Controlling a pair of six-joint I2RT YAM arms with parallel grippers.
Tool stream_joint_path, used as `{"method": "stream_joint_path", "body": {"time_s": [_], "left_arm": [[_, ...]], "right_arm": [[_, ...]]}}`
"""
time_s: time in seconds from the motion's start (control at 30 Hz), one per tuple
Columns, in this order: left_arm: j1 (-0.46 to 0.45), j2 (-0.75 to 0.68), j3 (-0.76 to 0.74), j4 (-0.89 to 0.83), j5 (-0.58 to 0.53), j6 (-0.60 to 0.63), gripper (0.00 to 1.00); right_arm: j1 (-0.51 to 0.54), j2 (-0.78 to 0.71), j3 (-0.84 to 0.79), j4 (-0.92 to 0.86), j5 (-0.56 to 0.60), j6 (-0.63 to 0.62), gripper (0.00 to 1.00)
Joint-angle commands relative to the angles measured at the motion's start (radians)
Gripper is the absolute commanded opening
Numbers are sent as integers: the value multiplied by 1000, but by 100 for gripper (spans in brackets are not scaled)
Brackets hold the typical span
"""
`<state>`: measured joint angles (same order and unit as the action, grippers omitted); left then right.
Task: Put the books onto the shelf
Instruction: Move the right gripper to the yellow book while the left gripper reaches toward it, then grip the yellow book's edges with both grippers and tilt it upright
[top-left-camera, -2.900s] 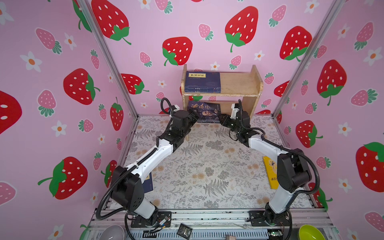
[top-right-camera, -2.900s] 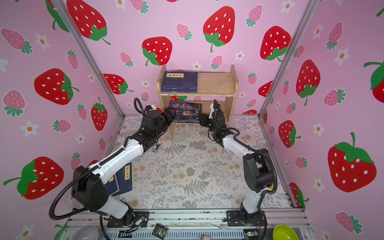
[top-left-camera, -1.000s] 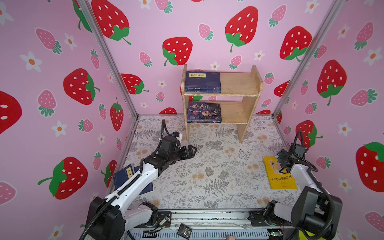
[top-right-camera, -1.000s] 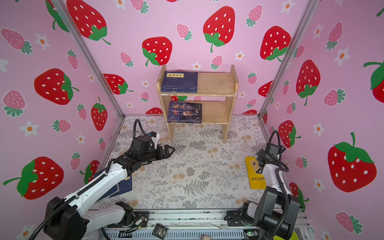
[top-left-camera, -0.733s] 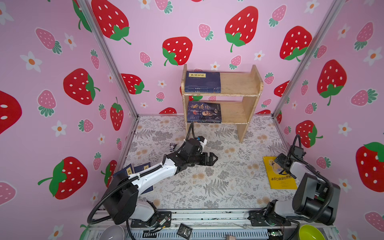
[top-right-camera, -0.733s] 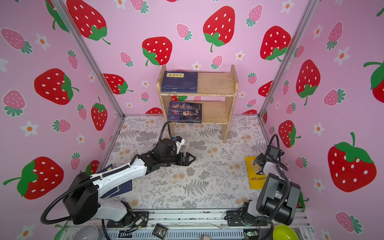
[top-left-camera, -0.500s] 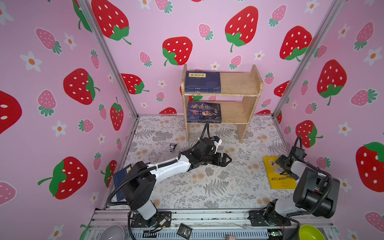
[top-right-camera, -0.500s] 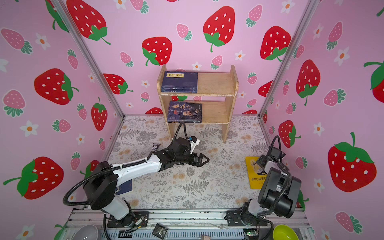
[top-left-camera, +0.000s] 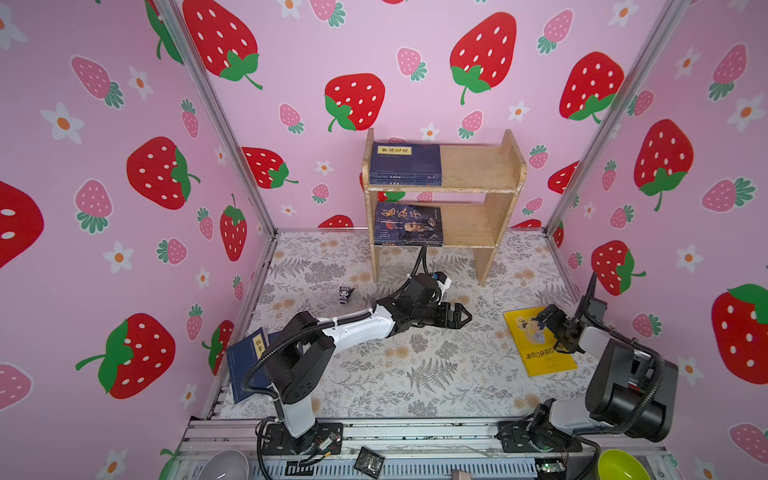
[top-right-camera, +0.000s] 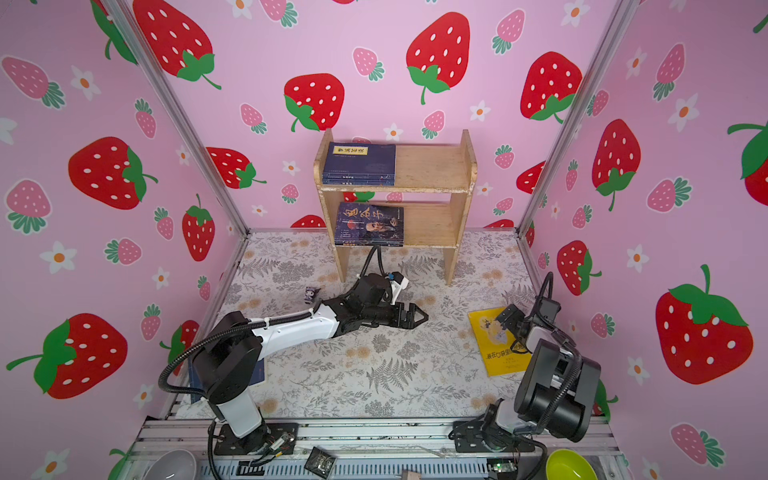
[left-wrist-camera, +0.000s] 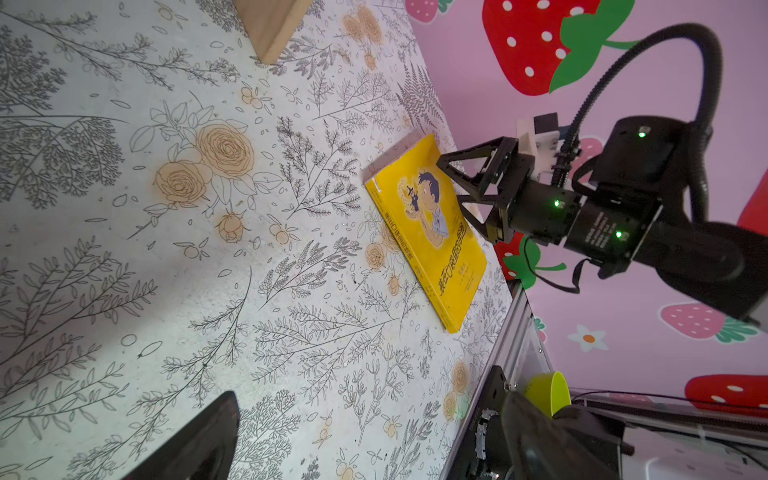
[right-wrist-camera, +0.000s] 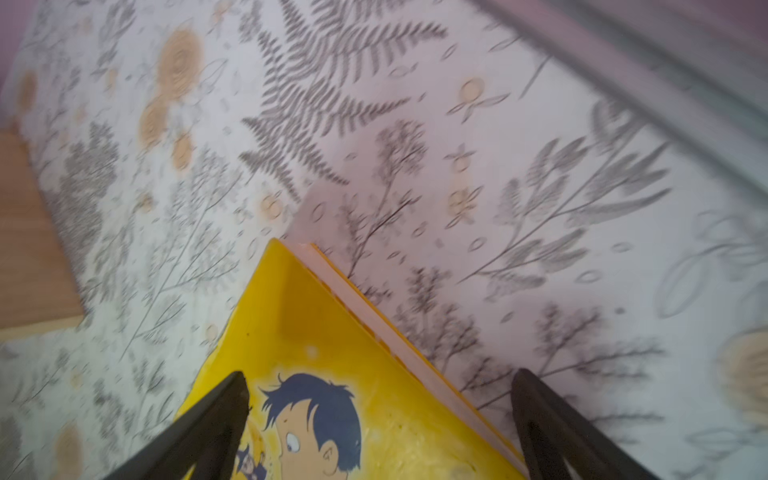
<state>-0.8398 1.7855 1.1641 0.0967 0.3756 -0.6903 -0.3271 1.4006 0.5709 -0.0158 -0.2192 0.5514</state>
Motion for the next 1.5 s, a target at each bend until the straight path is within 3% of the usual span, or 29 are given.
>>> {"method": "stream_joint_path", "body": {"time_s": [0.0, 0.13, 0.27, 0.5, 0.77, 1.07, 1.17, 1.3, 1.47], "left_arm": [[0, 43, 29, 0, -44, -92, 99], [-21, 95, 4, 35, -97, -225, 98], [-46, 182, 8, 93, -139, -379, 95], [-66, 215, 21, 81, -180, -459, 94], [-38, 152, -112, 172, -279, -549, 94], [18, 34, -370, 564, -298, -602, 84], [19, 13, -380, 597, -288, -595, 78], [26, -6, -384, 596, -280, -587, 63], [36, -38, -416, 604, -299, -585, 53]], "right_arm": [[127, -32, -51, -59, -115, 92, 100], [270, -34, -78, -16, -105, 188, 100], [348, -47, -122, 34, -89, 255, 100], [491, -72, -161, 73, -89, 323, 100], [787, 18, -162, 244, -65, 489, 100], [853, 209, -109, 366, -117, 481, 90], [863, 251, -90, 415, -136, 490, 87], [870, 309, -42, 456, -171, 490, 79], [881, 358, -3, 489, -193, 501, 73]]}}
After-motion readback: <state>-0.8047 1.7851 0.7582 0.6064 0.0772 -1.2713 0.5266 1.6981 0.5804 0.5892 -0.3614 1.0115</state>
